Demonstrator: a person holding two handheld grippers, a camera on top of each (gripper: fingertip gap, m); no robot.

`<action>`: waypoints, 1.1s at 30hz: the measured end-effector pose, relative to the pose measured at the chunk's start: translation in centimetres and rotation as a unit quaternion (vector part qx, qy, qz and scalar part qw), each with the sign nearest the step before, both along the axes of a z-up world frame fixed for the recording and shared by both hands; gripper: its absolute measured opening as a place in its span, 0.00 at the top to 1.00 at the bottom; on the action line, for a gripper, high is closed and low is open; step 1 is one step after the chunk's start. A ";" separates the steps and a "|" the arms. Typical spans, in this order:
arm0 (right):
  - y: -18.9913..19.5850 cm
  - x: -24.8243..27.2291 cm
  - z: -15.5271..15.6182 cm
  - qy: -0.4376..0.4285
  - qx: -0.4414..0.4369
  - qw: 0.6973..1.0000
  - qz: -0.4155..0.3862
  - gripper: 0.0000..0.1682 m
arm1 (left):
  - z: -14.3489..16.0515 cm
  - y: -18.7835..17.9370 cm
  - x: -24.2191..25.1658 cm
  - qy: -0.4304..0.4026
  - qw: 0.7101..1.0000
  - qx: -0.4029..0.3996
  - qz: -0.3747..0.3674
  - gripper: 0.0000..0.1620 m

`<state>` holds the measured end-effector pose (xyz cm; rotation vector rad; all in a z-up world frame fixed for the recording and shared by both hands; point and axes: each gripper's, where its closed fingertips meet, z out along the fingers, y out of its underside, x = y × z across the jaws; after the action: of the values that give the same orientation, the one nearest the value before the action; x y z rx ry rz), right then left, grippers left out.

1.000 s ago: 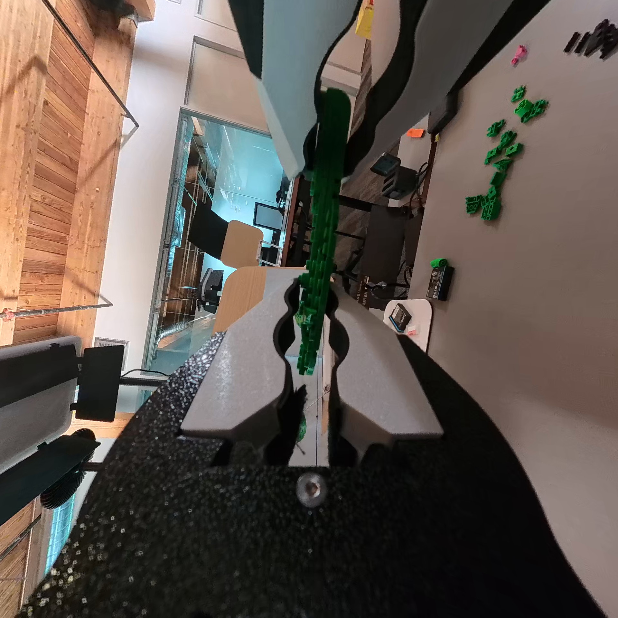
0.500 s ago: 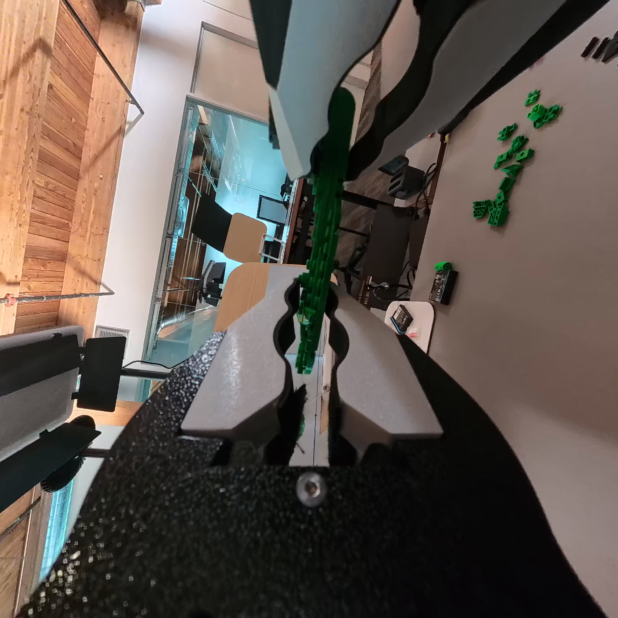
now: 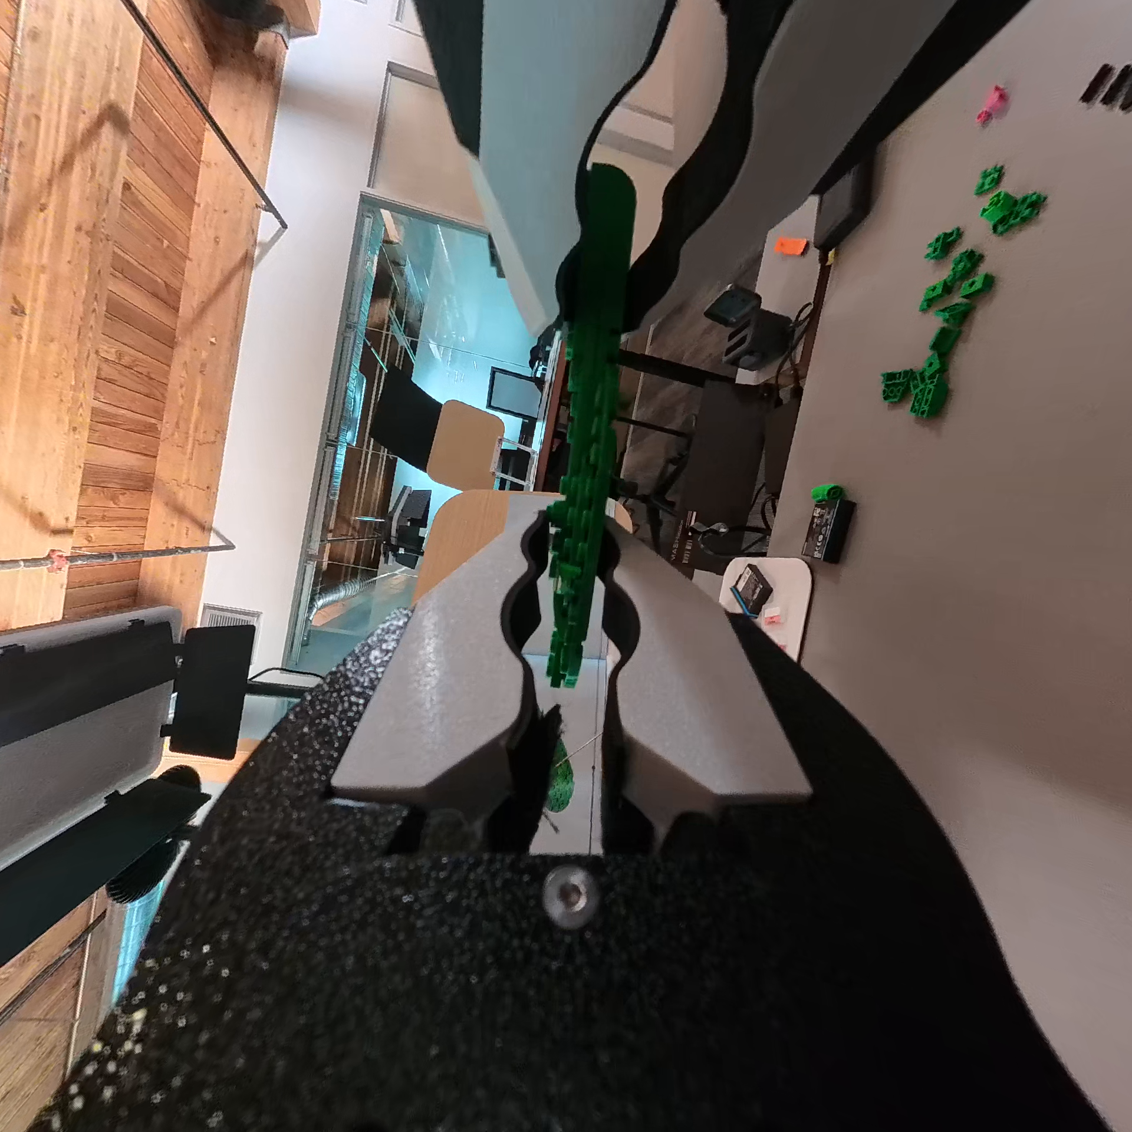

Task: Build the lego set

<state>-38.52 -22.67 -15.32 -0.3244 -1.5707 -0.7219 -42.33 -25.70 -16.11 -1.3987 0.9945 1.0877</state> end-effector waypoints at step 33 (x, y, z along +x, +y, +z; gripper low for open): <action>-0.5 0.2 -1.2 -0.003 -0.110 0.992 0.061 0.70 | -1.2 0.3 1.5 -0.033 0.997 -0.038 -0.057 0.93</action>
<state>-38.35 -23.15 -16.52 -0.3844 -1.6637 -0.4559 -40.79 -25.44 -17.35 -1.4125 1.0627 0.9226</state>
